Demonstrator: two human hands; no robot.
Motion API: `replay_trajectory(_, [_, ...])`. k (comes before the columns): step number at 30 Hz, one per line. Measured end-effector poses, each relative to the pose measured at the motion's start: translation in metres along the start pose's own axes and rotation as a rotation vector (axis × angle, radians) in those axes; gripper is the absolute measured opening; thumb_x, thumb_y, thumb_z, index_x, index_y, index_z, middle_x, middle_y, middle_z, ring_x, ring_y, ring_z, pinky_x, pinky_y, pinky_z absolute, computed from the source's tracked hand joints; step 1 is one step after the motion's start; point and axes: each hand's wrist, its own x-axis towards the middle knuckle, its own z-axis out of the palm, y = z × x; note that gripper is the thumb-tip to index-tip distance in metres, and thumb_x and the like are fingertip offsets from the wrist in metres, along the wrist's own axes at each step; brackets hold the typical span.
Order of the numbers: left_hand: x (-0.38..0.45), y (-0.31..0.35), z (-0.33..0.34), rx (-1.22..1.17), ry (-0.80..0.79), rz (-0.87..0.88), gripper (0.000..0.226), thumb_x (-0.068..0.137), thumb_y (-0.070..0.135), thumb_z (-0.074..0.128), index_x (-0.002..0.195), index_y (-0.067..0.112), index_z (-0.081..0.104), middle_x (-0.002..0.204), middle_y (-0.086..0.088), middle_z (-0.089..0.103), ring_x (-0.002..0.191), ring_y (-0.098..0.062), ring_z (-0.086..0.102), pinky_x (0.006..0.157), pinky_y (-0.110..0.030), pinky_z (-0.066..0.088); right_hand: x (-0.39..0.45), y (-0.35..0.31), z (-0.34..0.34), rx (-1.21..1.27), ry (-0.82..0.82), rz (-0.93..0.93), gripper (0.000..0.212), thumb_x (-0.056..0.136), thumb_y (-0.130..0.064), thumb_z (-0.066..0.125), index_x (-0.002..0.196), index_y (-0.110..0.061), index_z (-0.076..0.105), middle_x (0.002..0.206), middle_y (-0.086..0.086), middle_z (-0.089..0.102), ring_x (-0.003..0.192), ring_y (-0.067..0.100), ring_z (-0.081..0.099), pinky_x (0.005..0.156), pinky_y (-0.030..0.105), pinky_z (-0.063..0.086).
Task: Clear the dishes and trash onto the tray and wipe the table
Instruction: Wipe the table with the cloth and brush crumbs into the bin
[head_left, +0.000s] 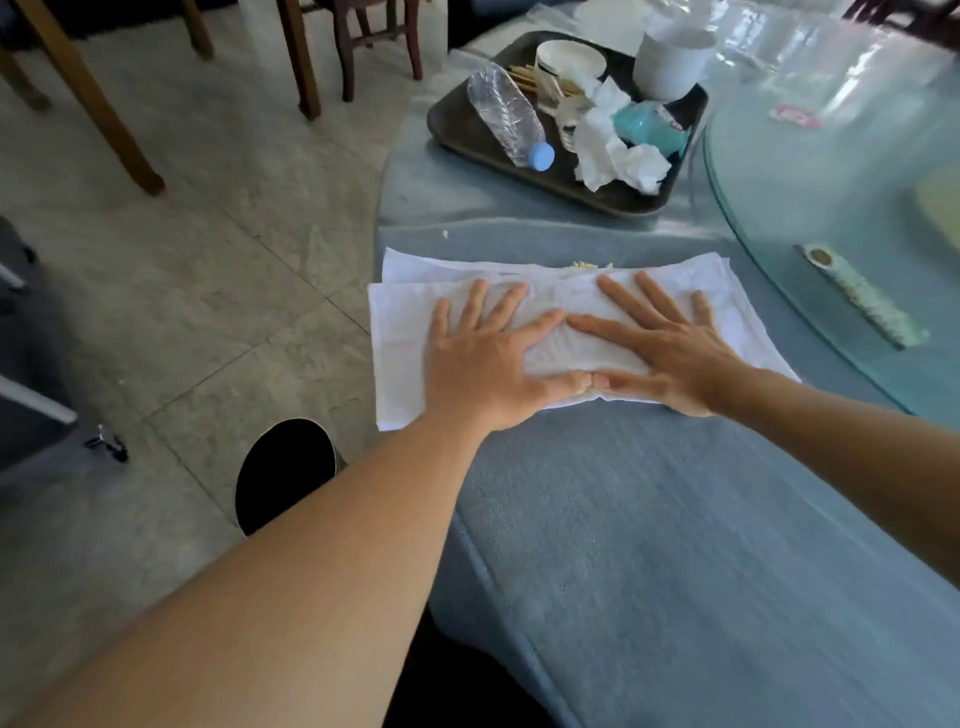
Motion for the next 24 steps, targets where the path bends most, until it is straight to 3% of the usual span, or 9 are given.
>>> replay_trajectory(11, [0.0060, -0.0018, 0.0049, 0.003, 0.070, 0.045, 0.091, 0.072, 0.099, 0.017, 0.153, 0.058, 0.018, 0.170, 0.015, 0.003, 0.157, -0.024, -0.007, 0.122, -0.058, -0.006, 0.0038, 0.0004, -0.0011, -0.038, -0.018, 0.011, 0.084, 0.073, -0.102, 0.009, 0.149, -0.071, -0.011, 0.168, -0.020, -0.027, 0.158, 0.025, -0.021, 0.115, 0.080, 0.000])
replay_trajectory(16, [0.0077, -0.0018, 0.0034, -0.009, 0.084, 0.069, 0.091, 0.074, 0.097, 0.016, 0.154, 0.054, 0.021, 0.171, 0.011, 0.006, 0.157, -0.027, -0.005, 0.122, -0.060, -0.004, 0.0077, 0.0030, 0.0010, -0.070, -0.009, 0.012, 0.083, 0.080, -0.097, 0.022, 0.152, -0.068, -0.007, 0.169, -0.017, -0.026, 0.158, 0.030, -0.018, 0.114, 0.082, 0.003])
replay_trajectory(24, [0.0084, -0.0012, 0.0016, -0.023, 0.082, 0.096, 0.085, 0.081, 0.090, 0.024, 0.154, 0.048, 0.031, 0.170, 0.004, 0.015, 0.157, -0.033, 0.003, 0.121, -0.063, 0.005, 0.0067, 0.0018, -0.0054, -0.036, -0.018, 0.037, 0.084, 0.078, -0.100, 0.017, 0.153, -0.067, -0.004, 0.171, -0.013, -0.022, 0.158, 0.033, -0.018, 0.114, 0.079, -0.002])
